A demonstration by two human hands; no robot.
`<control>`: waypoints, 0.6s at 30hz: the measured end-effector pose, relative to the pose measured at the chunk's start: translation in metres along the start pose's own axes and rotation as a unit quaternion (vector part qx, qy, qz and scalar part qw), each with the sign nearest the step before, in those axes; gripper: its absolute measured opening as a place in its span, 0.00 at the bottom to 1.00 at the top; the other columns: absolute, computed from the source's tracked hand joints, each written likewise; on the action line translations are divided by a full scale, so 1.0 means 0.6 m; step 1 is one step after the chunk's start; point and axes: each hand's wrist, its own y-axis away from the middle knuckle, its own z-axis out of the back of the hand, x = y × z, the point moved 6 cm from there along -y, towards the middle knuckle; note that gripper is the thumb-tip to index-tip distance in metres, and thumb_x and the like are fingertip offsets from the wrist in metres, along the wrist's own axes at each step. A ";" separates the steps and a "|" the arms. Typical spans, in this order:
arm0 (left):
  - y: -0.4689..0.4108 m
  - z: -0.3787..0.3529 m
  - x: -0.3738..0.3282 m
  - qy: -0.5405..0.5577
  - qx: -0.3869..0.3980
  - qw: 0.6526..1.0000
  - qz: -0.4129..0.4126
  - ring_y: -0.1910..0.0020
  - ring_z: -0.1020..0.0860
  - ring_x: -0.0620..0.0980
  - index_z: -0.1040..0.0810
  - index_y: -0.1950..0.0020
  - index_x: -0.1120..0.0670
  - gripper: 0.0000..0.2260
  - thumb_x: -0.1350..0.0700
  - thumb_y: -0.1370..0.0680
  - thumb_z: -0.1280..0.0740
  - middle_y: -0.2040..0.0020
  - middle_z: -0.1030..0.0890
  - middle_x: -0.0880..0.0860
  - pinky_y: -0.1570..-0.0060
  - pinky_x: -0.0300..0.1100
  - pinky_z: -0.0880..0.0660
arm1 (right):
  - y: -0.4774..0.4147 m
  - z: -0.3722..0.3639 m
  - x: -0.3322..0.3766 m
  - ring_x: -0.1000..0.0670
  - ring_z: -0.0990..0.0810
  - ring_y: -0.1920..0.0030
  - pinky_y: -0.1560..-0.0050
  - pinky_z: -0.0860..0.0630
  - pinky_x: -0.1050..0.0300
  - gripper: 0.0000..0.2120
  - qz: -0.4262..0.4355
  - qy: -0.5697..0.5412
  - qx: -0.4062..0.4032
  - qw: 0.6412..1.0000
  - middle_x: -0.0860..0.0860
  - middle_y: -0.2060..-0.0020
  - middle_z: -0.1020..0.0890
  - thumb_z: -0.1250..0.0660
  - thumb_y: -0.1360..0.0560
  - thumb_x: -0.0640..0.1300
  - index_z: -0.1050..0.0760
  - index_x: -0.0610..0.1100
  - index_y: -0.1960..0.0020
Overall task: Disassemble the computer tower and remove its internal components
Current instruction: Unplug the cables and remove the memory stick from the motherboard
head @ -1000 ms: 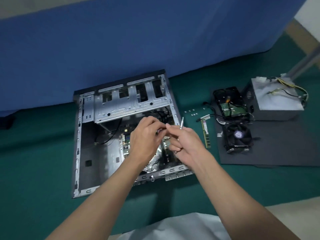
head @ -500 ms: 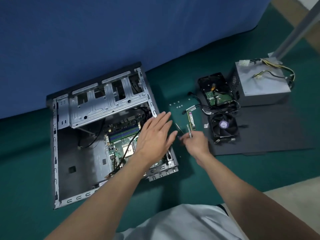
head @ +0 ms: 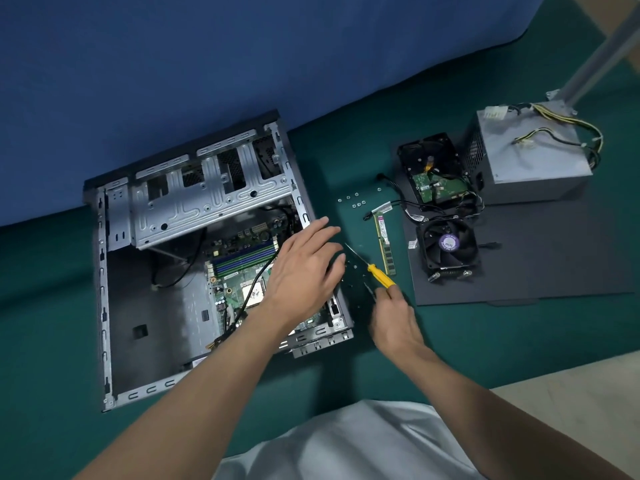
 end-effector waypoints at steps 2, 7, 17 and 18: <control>0.001 0.001 0.001 0.003 0.006 1.000 -0.004 0.24 0.44 0.43 0.21 0.38 0.53 0.15 0.49 0.17 0.43 0.28 0.30 0.48 0.28 0.42 0.47 | 0.000 0.009 0.001 0.42 0.22 0.48 0.52 0.24 0.49 0.16 0.001 0.049 -0.045 0.998 0.44 0.43 0.24 0.39 0.25 0.34 0.29 0.40 0.38; 0.021 0.007 0.012 0.028 0.021 0.999 -0.011 0.23 0.51 0.41 0.34 0.26 0.53 0.23 0.44 0.17 0.47 0.22 0.42 0.48 0.28 0.36 0.55 | 0.001 0.039 0.015 0.44 0.23 0.48 0.57 0.26 0.52 0.12 -0.005 0.105 -0.068 0.992 0.46 0.48 0.21 0.38 0.24 0.42 0.27 0.42 0.42; 0.148 0.023 0.256 0.038 0.038 0.951 0.303 0.40 0.25 0.55 0.25 0.36 0.55 0.14 0.53 0.20 0.36 0.38 0.22 0.56 0.43 0.50 0.27 | 0.039 0.166 0.316 0.49 0.23 0.53 0.52 0.25 0.56 0.09 0.389 -0.039 -0.121 0.912 0.47 0.52 0.22 0.39 0.22 0.39 0.25 0.39 0.44; 0.158 0.016 0.279 0.044 0.071 0.942 0.325 0.40 0.25 0.56 0.26 0.35 0.55 0.14 0.54 0.20 0.35 0.37 0.23 0.57 0.43 0.51 0.26 | 0.031 0.136 0.340 0.48 0.24 0.51 0.51 0.26 0.54 0.09 0.397 0.011 -0.052 0.916 0.48 0.50 0.23 0.40 0.22 0.40 0.26 0.40 0.43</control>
